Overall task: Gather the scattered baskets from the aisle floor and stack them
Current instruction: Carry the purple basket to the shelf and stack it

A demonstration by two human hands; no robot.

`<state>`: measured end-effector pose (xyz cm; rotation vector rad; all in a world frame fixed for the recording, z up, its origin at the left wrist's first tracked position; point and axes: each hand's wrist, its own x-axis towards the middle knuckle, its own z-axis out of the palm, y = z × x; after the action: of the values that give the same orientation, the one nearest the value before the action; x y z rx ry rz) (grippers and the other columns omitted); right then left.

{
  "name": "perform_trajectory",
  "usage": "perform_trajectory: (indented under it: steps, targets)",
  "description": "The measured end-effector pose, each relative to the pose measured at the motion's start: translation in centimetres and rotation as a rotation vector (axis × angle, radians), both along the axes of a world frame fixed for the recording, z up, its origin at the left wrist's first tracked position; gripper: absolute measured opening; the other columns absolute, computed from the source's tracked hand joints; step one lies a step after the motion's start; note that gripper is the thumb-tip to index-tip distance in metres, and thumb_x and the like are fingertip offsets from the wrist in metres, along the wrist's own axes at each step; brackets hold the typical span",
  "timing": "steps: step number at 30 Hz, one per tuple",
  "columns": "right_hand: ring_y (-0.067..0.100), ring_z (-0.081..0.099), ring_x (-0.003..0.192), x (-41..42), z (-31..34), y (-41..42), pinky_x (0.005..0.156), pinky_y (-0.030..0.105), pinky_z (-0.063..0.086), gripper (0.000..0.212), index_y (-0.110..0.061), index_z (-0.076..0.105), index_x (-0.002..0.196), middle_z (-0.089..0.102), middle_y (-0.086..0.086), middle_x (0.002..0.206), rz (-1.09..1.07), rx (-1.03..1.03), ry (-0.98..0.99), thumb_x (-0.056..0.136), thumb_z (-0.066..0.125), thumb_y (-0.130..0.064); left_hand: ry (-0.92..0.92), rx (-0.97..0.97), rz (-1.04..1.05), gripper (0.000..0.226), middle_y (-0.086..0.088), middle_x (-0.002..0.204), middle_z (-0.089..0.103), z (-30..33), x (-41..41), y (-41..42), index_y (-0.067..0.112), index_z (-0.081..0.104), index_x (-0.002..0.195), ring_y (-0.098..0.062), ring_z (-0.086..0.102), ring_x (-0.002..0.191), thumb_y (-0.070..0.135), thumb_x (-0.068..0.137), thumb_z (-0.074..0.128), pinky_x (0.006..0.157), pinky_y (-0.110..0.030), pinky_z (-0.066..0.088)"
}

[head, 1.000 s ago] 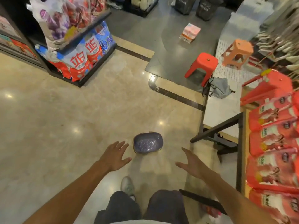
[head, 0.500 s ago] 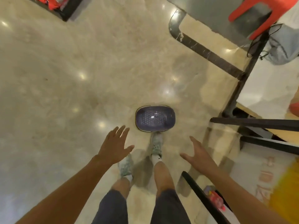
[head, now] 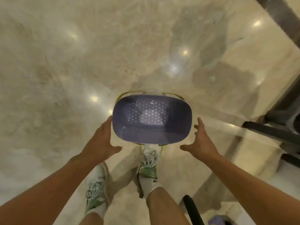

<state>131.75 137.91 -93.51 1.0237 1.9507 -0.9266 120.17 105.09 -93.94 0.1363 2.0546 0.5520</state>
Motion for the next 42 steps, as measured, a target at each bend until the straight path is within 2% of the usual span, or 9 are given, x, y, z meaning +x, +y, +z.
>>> perform_trajectory:
  steps: [3,5,10,16,23,26,34,38,42]
  targets:
    - [0.021,0.057,0.118,-0.7,-3.9,-0.1,0.073,0.015,0.054,0.127,-0.025,0.01,0.151,0.043,0.001,0.146,-0.019,-0.14,0.18,0.059,0.09,0.013,0.049,0.165,0.117,0.123,-0.003,0.168,0.021,-4.0,-0.6,0.9,0.031,0.0,0.159,-0.026,0.036,0.149,0.023,0.074,0.088,0.114,-0.041,0.04]
    - [0.007,0.054,0.106,-0.4,-5.3,-0.3,0.056,0.015,0.054,0.13,-0.029,0.008,0.142,0.043,-0.008,0.135,-0.047,-0.197,0.252,0.051,0.081,0.028,0.041,0.202,0.212,0.127,0.002,0.163,0.032,-5.4,-0.7,1.2,0.03,-0.001,0.161,-0.019,0.047,0.139,0.034,0.069,0.086,0.106,-0.039,0.048]
    - [-0.023,0.052,0.108,1.0,-5.8,0.3,0.07,0.005,0.052,0.138,-0.023,0.0,0.158,0.04,-0.041,0.129,-0.018,-0.212,0.263,0.06,0.092,0.01,0.01,0.303,0.212,0.146,0.043,0.146,0.033,-6.6,-0.2,0.1,0.044,-0.007,0.157,0.026,0.045,0.12,0.025,0.059,0.1,0.08,0.004,0.042]
    - [-0.028,0.05,0.11,1.8,-5.9,-0.3,0.07,0.0,0.048,0.14,-0.027,0.002,0.159,0.035,-0.058,0.128,-0.036,-0.208,0.306,0.058,0.094,0.004,0.071,0.225,0.016,0.153,0.009,0.166,0.026,-6.9,0.4,-1.9,0.047,-0.02,0.156,-0.02,0.053,0.132,0.013,0.063,0.097,0.076,0.005,0.041]
    - [-0.002,0.063,0.109,1.9,-3.5,-0.8,0.07,0.014,0.057,0.132,-0.034,0.012,0.158,0.056,-0.042,0.12,-0.112,-0.187,0.325,0.061,0.095,0.002,0.104,0.299,0.06,0.135,0.026,0.135,0.055,-4.3,-1.9,-1.6,0.038,0.003,0.161,0.003,0.061,0.104,0.024,0.064,0.097,0.079,0.001,0.043]
    - [0.008,0.066,0.112,1.4,1.0,-0.8,0.083,0.028,0.061,0.133,-0.037,0.014,0.158,0.058,-0.035,0.126,-0.13,-0.203,0.327,0.061,0.095,0.004,0.093,0.338,0.047,0.136,0.04,0.13,0.051,0.2,-3.4,-2.1,0.042,0.006,0.16,0.022,0.055,0.106,0.029,0.061,0.098,0.083,0.003,0.042]
    - [0.005,0.067,0.114,-0.9,20.5,-2.7,0.092,0.045,0.06,0.132,-0.044,0.018,0.156,0.058,-0.034,0.13,-0.175,-0.197,0.468,0.058,0.099,-0.008,0.149,0.43,0.068,0.136,0.029,0.154,0.041,20.9,-7.5,-3.1,0.047,0.004,0.16,0.019,0.043,0.13,0.038,0.061,0.097,0.095,0.001,0.038]
    - [-0.006,0.059,0.121,-1.3,33.1,-5.3,0.093,0.026,0.056,0.128,-0.051,0.016,0.154,0.051,-0.037,0.139,-0.2,-0.169,0.595,0.056,0.098,-0.038,0.185,0.505,0.077,0.131,0.034,0.145,0.048,33.0,-8.9,-4.6,0.056,0.01,0.155,0.014,0.051,0.125,0.038,0.059,0.097,0.083,0.001,0.045]
    - [-0.014,0.054,0.122,0.3,44.5,-8.9,0.086,0.005,0.049,0.126,-0.042,0.013,0.158,0.045,-0.041,0.142,-0.222,-0.119,0.709,0.063,0.095,-0.031,0.24,0.603,0.052,0.122,0.036,0.149,0.042,45.4,-8.7,-6.7,0.061,0.014,0.151,0.015,0.045,0.13,0.04,0.061,0.093,0.088,0.002,0.043]
